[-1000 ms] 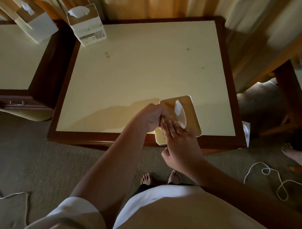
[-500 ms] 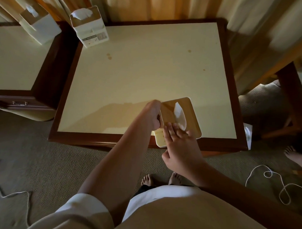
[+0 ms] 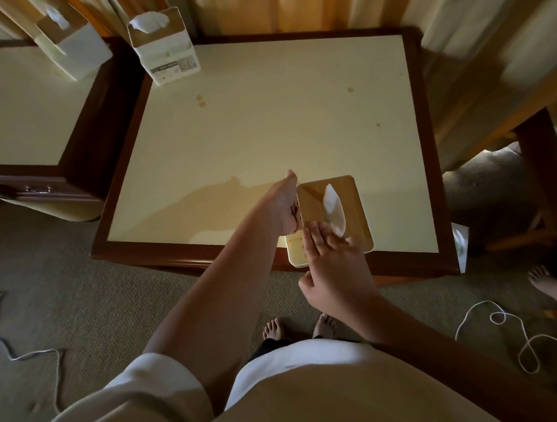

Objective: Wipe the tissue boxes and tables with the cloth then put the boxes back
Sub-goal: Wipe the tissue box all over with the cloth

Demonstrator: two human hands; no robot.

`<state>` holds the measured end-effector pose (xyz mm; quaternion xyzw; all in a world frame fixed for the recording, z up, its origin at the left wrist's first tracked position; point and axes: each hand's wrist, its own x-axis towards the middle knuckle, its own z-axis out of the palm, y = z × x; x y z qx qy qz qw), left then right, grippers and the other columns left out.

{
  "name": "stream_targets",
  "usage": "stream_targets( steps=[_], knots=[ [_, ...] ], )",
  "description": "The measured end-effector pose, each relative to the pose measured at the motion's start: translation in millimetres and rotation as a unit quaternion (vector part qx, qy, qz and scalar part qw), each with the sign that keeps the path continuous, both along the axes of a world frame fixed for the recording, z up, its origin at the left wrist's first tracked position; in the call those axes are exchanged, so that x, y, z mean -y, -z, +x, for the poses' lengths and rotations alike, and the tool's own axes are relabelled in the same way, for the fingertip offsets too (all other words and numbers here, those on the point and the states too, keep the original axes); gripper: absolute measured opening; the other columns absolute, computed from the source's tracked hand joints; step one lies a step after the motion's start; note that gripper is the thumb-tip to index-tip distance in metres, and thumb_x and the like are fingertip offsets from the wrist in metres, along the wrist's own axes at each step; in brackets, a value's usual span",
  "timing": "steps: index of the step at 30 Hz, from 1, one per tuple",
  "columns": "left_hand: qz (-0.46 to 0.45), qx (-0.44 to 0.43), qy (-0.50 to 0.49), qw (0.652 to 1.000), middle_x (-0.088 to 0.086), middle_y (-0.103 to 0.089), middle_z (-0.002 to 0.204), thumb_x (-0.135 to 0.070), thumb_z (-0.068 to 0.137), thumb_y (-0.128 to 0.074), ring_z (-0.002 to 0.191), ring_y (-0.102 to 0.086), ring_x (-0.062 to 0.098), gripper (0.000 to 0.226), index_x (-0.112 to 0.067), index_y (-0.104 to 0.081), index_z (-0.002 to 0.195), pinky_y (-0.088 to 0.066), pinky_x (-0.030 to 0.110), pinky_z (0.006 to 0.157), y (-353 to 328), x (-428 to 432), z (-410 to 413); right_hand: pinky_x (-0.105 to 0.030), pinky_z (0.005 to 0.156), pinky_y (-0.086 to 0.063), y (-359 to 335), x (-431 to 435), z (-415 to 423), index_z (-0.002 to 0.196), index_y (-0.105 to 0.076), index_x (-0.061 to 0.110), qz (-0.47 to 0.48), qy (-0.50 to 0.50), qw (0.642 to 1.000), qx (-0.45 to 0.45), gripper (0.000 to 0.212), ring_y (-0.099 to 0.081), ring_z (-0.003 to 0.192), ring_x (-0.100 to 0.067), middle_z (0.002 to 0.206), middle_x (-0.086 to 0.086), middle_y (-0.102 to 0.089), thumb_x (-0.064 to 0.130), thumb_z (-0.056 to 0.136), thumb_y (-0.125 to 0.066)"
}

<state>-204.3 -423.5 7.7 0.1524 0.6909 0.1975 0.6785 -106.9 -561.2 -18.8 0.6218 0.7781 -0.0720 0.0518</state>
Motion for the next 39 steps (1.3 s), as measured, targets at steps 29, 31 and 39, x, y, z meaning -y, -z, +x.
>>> stream_targets(
  steps=[29,31,39],
  knots=[
    [0.003,-0.052,0.172,0.984,-0.003,-0.048,0.082,-0.056,0.092,-0.071,0.057,-0.034,0.007,0.037,-0.022,-0.060,0.098,-0.026,0.019,0.047,29,-15,5,-0.047,0.094,-0.053,2,-3,4,0.148,-0.053,0.001,-0.007,-0.004,1.000,0.007,0.084,-0.057,0.137,-0.029,0.150,-0.017,-0.054,0.040,0.076,-0.072],
    [0.003,-0.050,0.191,0.980,-0.003,-0.051,0.081,-0.065,0.091,-0.070,0.054,-0.033,0.006,0.047,-0.020,-0.060,0.103,-0.024,0.019,0.045,25,-21,-1,-0.047,0.094,-0.051,2,-2,4,0.148,-0.053,0.001,-0.001,0.001,1.000,0.003,0.083,-0.056,0.138,-0.028,0.151,-0.017,-0.054,0.041,0.077,-0.070],
    [-0.001,0.023,0.206,0.978,0.007,-0.069,0.095,-0.073,0.080,-0.076,0.078,-0.063,0.019,0.074,-0.005,-0.068,0.106,-0.048,0.028,0.080,36,-29,-9,-0.046,0.093,-0.052,1,-3,3,0.147,-0.054,0.002,-0.006,0.001,1.000,0.004,0.081,-0.056,0.138,-0.028,0.150,-0.016,-0.055,0.040,0.077,-0.071]
  ],
)
